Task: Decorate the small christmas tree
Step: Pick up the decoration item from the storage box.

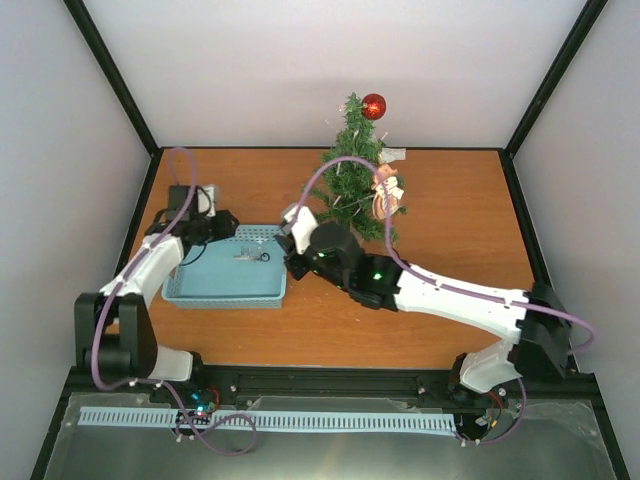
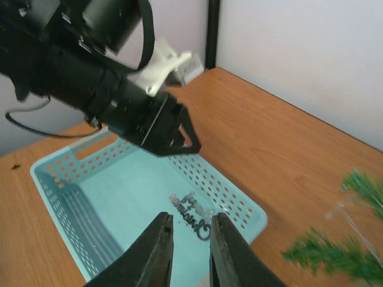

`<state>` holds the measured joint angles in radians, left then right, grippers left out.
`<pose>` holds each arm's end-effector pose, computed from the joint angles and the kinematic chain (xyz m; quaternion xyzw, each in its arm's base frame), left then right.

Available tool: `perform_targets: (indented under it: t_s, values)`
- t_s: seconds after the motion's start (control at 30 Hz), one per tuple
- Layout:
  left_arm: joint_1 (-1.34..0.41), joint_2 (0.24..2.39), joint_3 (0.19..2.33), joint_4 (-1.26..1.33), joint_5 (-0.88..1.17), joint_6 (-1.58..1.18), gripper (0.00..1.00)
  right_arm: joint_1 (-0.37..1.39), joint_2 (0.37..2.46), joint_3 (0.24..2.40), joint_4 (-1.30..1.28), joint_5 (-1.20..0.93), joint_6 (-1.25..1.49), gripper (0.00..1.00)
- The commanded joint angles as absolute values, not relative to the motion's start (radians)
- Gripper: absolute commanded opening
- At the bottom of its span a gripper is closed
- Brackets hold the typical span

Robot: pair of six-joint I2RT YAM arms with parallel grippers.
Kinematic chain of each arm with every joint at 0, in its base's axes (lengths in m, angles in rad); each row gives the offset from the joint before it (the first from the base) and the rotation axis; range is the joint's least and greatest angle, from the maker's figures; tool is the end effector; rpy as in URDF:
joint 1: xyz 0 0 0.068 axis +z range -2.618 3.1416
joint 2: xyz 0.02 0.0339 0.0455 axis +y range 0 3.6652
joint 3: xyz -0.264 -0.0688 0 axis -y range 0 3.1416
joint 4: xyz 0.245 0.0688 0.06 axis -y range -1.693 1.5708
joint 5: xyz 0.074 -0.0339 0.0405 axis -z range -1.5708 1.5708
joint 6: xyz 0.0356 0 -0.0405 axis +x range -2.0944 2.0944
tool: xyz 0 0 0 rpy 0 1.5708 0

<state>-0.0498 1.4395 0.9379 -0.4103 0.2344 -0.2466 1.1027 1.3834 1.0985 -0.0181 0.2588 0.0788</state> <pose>0.2948 -0.0230 0.2241 -0.0547 0.9389 -0.1569 0.3014 0.1553 0.2871 0.3293 -0.3248 0.7340 0.2408 0.5457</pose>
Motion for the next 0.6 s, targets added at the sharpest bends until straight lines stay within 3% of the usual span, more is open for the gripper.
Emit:
perform_targets:
  t_s: [0.0,0.1,0.33,0.57]
  values:
    - [0.085,1.332,0.869,-0.248,0.489,-0.52,0.42,1.138,1.529,1.242,-0.105,0.268,0.095,0.15]
    - [0.151,1.315,0.846,-0.256,0.517,-0.599,0.42,1.14,1.656,1.345,-0.149,0.285,0.073,0.03]
    - [0.155,1.262,0.792,-0.291,0.46,-0.626,0.45,1.133,1.981,1.624,-0.309,0.347,-0.008,0.03]
    - [0.173,1.242,0.768,-0.292,0.419,-0.675,0.43,1.06,2.22,1.908,-0.467,0.234,-0.038,0.03]
